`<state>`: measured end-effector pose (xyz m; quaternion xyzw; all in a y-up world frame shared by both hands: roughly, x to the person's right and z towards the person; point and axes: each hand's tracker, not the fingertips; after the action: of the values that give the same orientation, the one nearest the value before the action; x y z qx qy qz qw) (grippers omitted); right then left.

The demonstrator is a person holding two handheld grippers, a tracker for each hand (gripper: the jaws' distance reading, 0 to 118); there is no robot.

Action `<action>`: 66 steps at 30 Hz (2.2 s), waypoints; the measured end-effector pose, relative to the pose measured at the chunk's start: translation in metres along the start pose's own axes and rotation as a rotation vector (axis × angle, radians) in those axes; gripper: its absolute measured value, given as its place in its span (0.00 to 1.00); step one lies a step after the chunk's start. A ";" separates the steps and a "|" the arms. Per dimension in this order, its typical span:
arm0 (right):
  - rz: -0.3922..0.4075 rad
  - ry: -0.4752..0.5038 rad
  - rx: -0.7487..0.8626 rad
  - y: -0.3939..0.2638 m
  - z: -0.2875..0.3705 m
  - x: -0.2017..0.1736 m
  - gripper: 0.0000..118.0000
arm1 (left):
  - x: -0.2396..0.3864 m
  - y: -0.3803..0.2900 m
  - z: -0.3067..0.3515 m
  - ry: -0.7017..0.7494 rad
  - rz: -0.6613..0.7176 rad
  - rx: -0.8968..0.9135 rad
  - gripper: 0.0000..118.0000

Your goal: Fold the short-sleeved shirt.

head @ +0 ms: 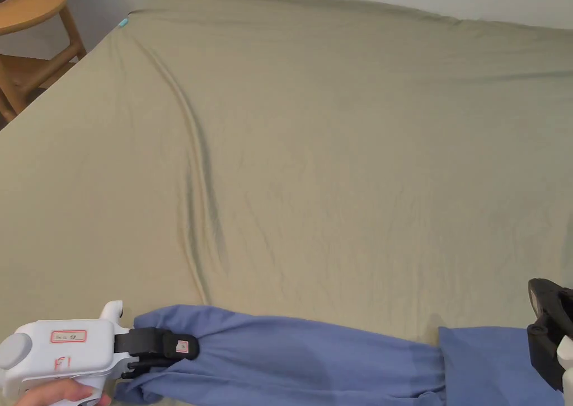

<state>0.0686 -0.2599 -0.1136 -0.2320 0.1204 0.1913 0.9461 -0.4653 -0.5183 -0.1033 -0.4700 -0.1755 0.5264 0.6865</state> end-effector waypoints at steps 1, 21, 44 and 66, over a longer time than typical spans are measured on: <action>-0.001 -0.001 0.001 0.001 0.001 0.000 0.00 | 0.005 -0.001 0.000 0.050 -0.038 0.005 0.05; -0.010 -0.014 0.027 0.002 0.019 0.007 0.00 | 0.096 0.006 0.091 0.433 -0.301 0.084 0.05; -0.130 -0.085 -0.002 -0.040 0.054 0.070 0.00 | 0.177 -0.070 -0.154 0.599 -0.364 -0.131 0.05; -0.115 -0.046 0.018 -0.026 0.047 0.052 0.00 | 0.185 -0.105 -0.104 0.635 -0.812 0.210 0.00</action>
<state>0.1330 -0.2422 -0.0790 -0.2256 0.0868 0.1407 0.9601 -0.2598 -0.4026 -0.1147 -0.4292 -0.0728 0.0645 0.8980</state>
